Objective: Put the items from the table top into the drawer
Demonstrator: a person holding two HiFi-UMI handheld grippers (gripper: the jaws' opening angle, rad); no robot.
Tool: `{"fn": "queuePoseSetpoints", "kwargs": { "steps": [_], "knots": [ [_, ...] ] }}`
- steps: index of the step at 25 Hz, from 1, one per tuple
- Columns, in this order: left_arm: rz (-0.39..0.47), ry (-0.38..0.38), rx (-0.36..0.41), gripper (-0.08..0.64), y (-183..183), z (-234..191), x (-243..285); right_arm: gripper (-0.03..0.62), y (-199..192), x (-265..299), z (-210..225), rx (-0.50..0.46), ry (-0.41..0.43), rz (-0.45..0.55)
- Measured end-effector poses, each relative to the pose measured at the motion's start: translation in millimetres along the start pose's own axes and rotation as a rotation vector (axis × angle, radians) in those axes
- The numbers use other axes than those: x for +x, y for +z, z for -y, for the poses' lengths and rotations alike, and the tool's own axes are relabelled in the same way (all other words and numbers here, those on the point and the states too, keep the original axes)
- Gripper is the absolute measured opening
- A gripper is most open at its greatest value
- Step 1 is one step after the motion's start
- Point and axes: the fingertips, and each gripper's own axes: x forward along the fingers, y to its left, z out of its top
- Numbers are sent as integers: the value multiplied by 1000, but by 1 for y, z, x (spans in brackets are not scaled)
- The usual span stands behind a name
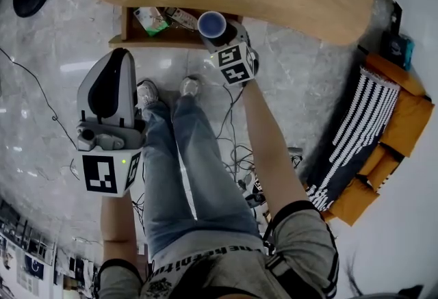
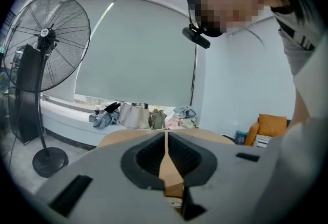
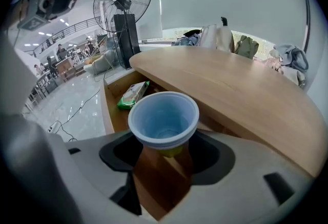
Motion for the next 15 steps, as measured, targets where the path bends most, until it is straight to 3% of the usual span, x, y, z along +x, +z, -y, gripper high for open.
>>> {"fn": "queuePoseSetpoints", "kwargs": {
  "steps": [9,12,15],
  "knots": [
    [3,-9,-1,20,2,8,4,278,-7,6,-4,98,88,-78],
    [0,-9,2,20,2,7,4,275,-14,10,0,148,84,-151],
    [2,-2,4,20,2,4,4,278,-13,15,6,31,35,-176]
  ]
}}
